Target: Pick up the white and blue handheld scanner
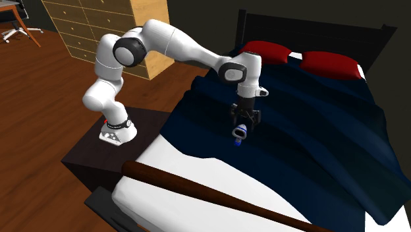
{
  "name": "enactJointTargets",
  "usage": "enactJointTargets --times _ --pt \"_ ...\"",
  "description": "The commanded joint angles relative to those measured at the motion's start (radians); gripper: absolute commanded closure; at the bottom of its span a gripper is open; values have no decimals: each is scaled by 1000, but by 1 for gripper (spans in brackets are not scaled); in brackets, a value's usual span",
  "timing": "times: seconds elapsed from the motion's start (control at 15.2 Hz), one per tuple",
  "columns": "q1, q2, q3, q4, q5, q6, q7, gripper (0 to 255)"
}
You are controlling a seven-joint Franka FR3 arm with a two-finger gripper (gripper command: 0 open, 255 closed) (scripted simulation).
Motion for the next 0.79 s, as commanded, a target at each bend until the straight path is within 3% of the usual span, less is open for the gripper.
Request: enactJointTargets --times 0.0,0.13,0.2,0.73 --pt "-1 10 -1 -12 -3 22 5 0" --pt "-1 13 -1 -16 -3 28 7 0" --pt "-2 16 -1 -10 -3 27 6 255" --pt "-1 17 -1 -10 -3 27 6 255"
